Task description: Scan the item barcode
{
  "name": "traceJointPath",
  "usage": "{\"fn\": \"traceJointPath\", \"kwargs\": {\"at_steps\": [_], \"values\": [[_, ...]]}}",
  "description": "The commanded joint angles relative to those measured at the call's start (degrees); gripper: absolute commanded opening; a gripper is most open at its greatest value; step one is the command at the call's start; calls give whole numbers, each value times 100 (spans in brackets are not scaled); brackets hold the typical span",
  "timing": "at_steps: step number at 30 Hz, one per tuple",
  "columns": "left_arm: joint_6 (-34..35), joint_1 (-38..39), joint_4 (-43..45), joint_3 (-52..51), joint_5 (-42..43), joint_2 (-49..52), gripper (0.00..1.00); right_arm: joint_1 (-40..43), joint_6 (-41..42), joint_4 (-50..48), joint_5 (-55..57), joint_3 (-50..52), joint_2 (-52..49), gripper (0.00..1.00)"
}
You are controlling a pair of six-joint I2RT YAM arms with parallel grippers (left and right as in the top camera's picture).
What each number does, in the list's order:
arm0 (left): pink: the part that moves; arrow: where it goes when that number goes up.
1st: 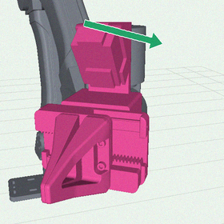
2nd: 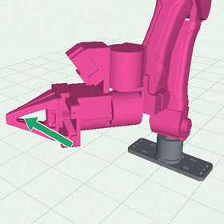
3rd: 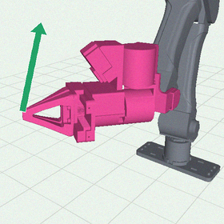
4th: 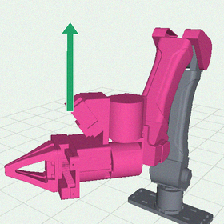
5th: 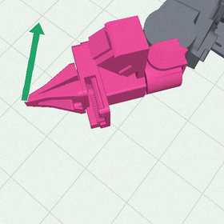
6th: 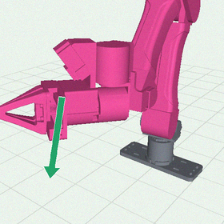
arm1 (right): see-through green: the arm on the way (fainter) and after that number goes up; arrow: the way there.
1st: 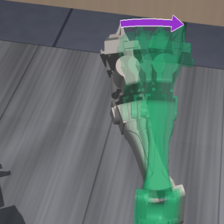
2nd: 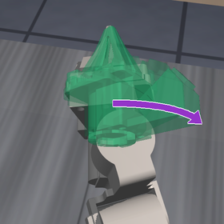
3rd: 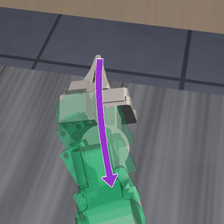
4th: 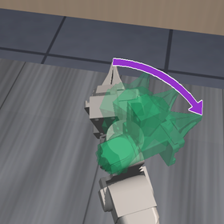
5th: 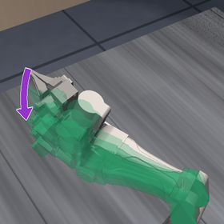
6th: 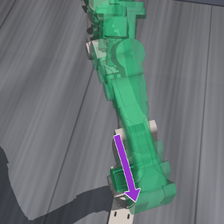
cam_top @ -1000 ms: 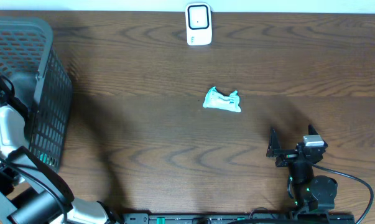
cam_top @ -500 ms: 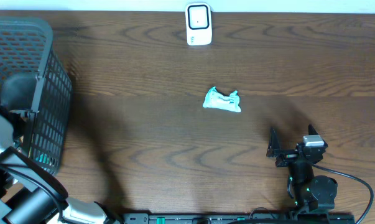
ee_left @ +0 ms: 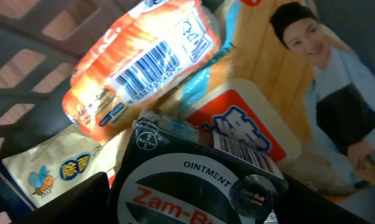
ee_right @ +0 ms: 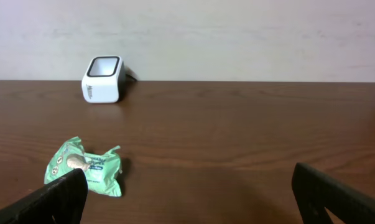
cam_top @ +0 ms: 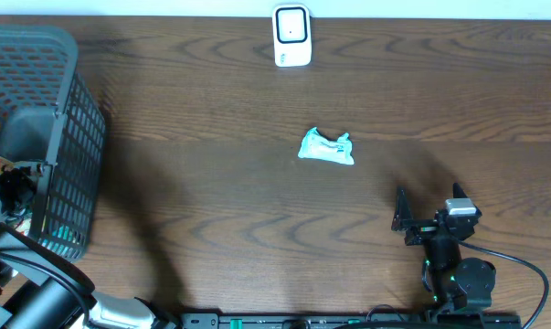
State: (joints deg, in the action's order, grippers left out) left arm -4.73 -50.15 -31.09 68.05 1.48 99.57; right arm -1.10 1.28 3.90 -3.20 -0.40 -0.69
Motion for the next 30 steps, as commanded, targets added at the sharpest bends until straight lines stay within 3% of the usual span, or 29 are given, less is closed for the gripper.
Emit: {"fn": "traceJointPath", "kwargs": {"at_steps": [1, 9, 14, 26, 30], "values": [[-79, 7, -81, -2, 238, 142, 81, -35, 83, 22, 2, 7, 31, 99], [-72, 7, -118, 0, 240, 151, 80, -35, 83, 20, 4, 7, 31, 99], [-52, 9, -136, 0, 243, 26, 70, -35, 83, 20, 4, 7, 31, 99], [304, 7, -57, 11, 247, -702, 69, -35, 83, 20, 2, 7, 31, 99], [538, 9, 168, 24, 739, -1196, 69, -35, 83, 20, 4, 7, 31, 99]]}}
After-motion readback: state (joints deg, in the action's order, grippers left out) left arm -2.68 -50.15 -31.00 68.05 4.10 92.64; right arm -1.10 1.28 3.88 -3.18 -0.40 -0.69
